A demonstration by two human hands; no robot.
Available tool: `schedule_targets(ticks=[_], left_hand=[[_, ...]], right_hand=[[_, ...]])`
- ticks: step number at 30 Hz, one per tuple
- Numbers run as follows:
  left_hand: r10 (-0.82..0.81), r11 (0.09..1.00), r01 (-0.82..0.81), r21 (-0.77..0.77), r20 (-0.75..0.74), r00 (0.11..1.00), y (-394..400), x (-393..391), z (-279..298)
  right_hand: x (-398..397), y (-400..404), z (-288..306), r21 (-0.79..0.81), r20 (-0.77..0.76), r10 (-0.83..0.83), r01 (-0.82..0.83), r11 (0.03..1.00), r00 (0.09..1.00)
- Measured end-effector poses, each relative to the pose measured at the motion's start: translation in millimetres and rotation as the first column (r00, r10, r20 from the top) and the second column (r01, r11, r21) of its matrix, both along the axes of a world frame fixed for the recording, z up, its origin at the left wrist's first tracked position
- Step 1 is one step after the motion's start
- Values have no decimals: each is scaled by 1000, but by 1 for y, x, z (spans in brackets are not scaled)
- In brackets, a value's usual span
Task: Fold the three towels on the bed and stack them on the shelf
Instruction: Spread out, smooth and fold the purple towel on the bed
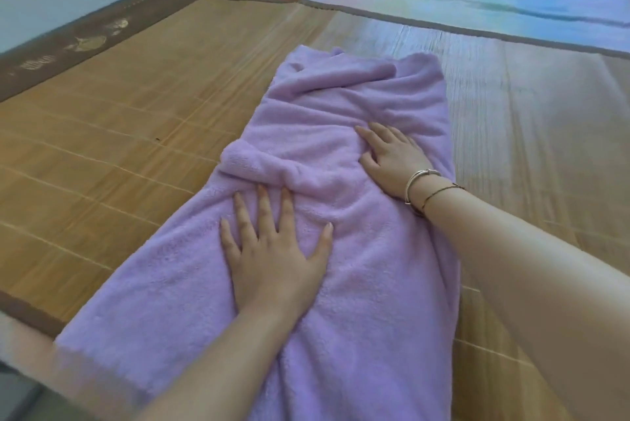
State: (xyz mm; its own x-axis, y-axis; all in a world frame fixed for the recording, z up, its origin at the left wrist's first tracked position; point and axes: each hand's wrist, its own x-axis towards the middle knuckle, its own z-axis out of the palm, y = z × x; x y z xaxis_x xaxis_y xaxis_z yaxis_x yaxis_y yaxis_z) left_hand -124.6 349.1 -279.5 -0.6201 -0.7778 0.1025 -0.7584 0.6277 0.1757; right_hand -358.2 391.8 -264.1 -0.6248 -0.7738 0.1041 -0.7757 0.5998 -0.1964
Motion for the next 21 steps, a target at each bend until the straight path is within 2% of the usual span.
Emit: schedule_targets(ticks=[6, 9, 13, 16, 18, 21], left_hand=[[-182, 983, 180, 28, 87, 979, -21, -22, 7], [-312, 950, 309, 42, 151, 938, -34, -44, 10], [-429, 896, 442, 40, 332, 840, -41, -74, 18], [-389, 880, 471, -59, 480, 787, -25, -92, 33], [-357, 901, 426, -84, 415, 837, 0, -93, 40], [-338, 941, 333, 56, 173, 925, 55, -78, 35]], right_hand=[[-35, 51, 4, 84, 29, -207, 204, 975, 978], [-40, 91, 3, 113, -52, -275, 280, 953, 960], [-31, 134, 6, 126, -156, -355, 375, 919, 922], [-14, 157, 11, 151, -156, -422, 444, 883, 893], [-2, 167, 13, 171, -167, -456, 481, 860, 874], [16, 179, 19, 196, -190, -467, 499, 844, 864]])
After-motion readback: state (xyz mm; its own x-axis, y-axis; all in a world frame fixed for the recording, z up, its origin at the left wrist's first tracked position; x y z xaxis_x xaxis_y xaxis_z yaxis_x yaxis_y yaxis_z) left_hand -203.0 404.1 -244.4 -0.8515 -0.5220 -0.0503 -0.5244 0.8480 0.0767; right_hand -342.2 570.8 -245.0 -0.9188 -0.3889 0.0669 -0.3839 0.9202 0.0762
